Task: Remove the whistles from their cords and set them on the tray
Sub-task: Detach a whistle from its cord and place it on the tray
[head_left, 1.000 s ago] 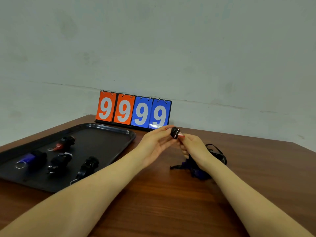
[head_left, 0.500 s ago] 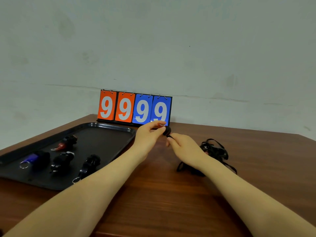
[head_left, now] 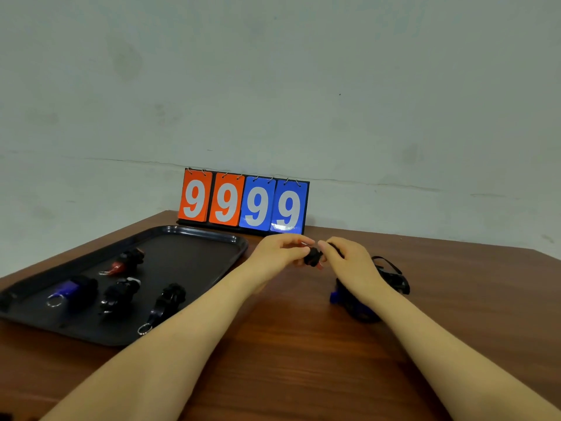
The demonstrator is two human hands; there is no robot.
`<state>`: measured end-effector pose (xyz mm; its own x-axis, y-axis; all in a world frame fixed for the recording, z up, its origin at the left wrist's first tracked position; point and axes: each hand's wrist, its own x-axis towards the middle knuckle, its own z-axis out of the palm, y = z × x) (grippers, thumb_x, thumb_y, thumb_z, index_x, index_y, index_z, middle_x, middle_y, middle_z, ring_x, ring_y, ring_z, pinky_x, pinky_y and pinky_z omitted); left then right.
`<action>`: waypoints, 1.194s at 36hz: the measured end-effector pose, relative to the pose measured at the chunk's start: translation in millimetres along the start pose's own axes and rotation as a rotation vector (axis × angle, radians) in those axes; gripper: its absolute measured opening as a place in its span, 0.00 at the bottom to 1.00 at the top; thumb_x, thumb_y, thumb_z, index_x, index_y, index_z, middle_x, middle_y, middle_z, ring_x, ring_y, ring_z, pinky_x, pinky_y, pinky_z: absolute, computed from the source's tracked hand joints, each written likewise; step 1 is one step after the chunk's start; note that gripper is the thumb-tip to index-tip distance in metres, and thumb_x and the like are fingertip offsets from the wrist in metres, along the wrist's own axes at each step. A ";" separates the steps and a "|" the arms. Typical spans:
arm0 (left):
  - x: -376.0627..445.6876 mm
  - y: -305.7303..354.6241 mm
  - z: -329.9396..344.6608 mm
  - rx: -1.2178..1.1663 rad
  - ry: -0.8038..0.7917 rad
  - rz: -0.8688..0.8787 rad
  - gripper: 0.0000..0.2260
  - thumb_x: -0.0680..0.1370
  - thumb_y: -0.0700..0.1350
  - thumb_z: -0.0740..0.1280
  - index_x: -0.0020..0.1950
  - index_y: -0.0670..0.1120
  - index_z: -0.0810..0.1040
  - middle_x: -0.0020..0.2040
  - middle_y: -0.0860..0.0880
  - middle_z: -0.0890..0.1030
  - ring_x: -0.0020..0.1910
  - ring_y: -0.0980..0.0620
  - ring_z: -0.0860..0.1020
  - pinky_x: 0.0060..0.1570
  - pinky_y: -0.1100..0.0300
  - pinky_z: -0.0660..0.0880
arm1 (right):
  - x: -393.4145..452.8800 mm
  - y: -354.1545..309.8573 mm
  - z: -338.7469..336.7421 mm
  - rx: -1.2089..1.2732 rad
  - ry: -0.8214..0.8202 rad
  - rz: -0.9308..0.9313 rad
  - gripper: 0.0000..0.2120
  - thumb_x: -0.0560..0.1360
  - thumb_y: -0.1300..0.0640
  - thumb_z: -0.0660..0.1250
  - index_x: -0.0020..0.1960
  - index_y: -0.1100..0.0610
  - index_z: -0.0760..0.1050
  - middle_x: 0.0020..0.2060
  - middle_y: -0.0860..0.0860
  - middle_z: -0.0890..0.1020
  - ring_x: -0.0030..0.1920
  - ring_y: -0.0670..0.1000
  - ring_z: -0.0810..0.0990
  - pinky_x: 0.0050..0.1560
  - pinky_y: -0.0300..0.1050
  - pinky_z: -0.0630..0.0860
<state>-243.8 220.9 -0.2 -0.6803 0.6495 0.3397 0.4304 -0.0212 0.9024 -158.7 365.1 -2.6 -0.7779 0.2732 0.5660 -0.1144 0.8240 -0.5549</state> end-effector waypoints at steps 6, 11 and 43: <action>-3.5 1.5 0.5 -0.339 -0.107 -0.078 0.09 0.79 0.38 0.64 0.58 0.44 0.80 0.55 0.44 0.82 0.55 0.49 0.82 0.54 0.58 0.79 | 0.6 -3.6 -6.8 0.303 -0.144 0.155 0.19 0.82 0.50 0.58 0.34 0.55 0.68 0.24 0.45 0.68 0.25 0.45 0.64 0.30 0.41 0.64; -3.2 5.1 1.6 -0.655 -0.158 -0.111 0.10 0.79 0.37 0.63 0.58 0.40 0.79 0.55 0.42 0.83 0.56 0.49 0.81 0.53 0.59 0.78 | 0.6 -5.7 -7.6 0.649 -0.160 0.276 0.17 0.80 0.49 0.61 0.36 0.57 0.70 0.23 0.47 0.66 0.25 0.48 0.63 0.27 0.40 0.62; 6.4 -11.4 -1.1 -0.135 0.320 0.047 0.09 0.78 0.41 0.67 0.56 0.51 0.79 0.54 0.49 0.81 0.58 0.52 0.78 0.58 0.56 0.77 | -2.0 -15.4 12.1 -0.046 -0.177 -0.010 0.15 0.83 0.55 0.55 0.44 0.53 0.77 0.32 0.43 0.74 0.34 0.41 0.72 0.34 0.31 0.66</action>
<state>-253.8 224.5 -8.0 -0.8227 0.3742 0.4280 0.3975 -0.1596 0.9036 -162.8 345.8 -2.6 -0.8740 0.1764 0.4528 -0.0977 0.8490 -0.5193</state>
